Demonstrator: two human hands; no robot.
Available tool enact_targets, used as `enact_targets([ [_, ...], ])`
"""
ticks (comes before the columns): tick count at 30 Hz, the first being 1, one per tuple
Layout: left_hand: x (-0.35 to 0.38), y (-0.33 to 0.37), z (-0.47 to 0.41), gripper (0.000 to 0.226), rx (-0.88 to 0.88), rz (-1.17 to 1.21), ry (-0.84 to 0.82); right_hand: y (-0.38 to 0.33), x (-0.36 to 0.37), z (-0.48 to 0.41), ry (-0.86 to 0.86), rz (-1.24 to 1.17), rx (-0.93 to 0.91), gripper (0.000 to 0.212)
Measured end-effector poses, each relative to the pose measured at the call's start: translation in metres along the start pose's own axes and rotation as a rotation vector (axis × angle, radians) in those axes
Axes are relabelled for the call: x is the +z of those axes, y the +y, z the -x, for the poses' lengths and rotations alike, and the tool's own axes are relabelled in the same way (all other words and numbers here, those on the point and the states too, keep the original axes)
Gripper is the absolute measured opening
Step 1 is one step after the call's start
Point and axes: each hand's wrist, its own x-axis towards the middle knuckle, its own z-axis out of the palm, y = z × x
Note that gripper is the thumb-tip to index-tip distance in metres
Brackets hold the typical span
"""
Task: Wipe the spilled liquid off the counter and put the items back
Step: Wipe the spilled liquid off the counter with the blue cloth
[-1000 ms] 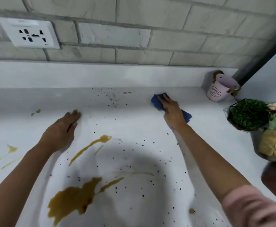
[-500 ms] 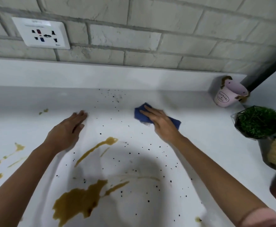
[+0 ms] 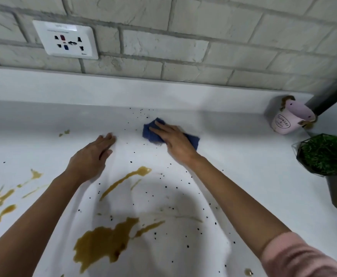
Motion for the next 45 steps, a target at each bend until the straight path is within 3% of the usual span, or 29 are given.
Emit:
enact_targets([
  [2, -0.001, 0.0, 0.001, 0.046, 0.004, 0.003, 0.003, 0.008, -0.007, 0.031, -0.015, -0.014, -0.104, 0.064],
  [4, -0.001, -0.001, 0.002, 0.046, 0.007, -0.002, 0.009, 0.027, -0.02, 0.05, 0.004, -0.02, -0.083, 0.063],
  [9, 0.001, -0.001, 0.001, 0.045, 0.007, -0.007, 0.021, 0.046, -0.024, -0.001, 0.099, -0.006, 0.259, 0.067],
  [11, 0.002, -0.001, 0.001, 0.045, 0.002, -0.011, 0.028, 0.035, -0.013, -0.033, 0.091, 0.014, 0.315, 0.067],
  [20, 0.0, -0.001, 0.001, 0.045, 0.008, 0.003, 0.018, -0.035, 0.032, -0.089, -0.015, 0.014, 0.142, 0.069],
  [23, -0.001, -0.002, 0.002, 0.045, -0.001, 0.017, 0.012, -0.01, 0.019, -0.069, 0.019, 0.013, 0.13, 0.071],
  [27, 0.0, -0.003, 0.001, 0.045, -0.004, 0.019, 0.013, 0.047, -0.011, -0.036, 0.121, 0.015, 0.306, 0.071],
  [30, 0.0, -0.002, 0.0, 0.045, -0.003, 0.005, 0.018, 0.051, -0.013, -0.037, 0.133, 0.022, 0.396, 0.069],
  [35, 0.003, -0.002, 0.001, 0.045, -0.01, 0.007, 0.037, -0.002, 0.019, -0.069, 0.092, 0.036, 0.258, 0.071],
  [38, 0.001, 0.0, 0.001, 0.046, 0.005, 0.003, 0.01, -0.027, 0.025, -0.08, 0.071, -0.108, 0.112, 0.062],
  [41, -0.007, -0.002, 0.004, 0.048, -0.021, 0.054, 0.017, -0.034, 0.012, -0.086, 0.197, -0.348, 0.054, 0.044],
  [43, -0.014, -0.009, 0.011, 0.048, -0.099, 0.089, 0.104, -0.037, 0.009, -0.092, 0.28, -0.363, 0.017, 0.038],
  [45, -0.016, -0.014, 0.016, 0.048, -0.124, 0.076, 0.133, -0.044, 0.016, -0.102, 0.233, -0.349, -0.029, 0.038],
])
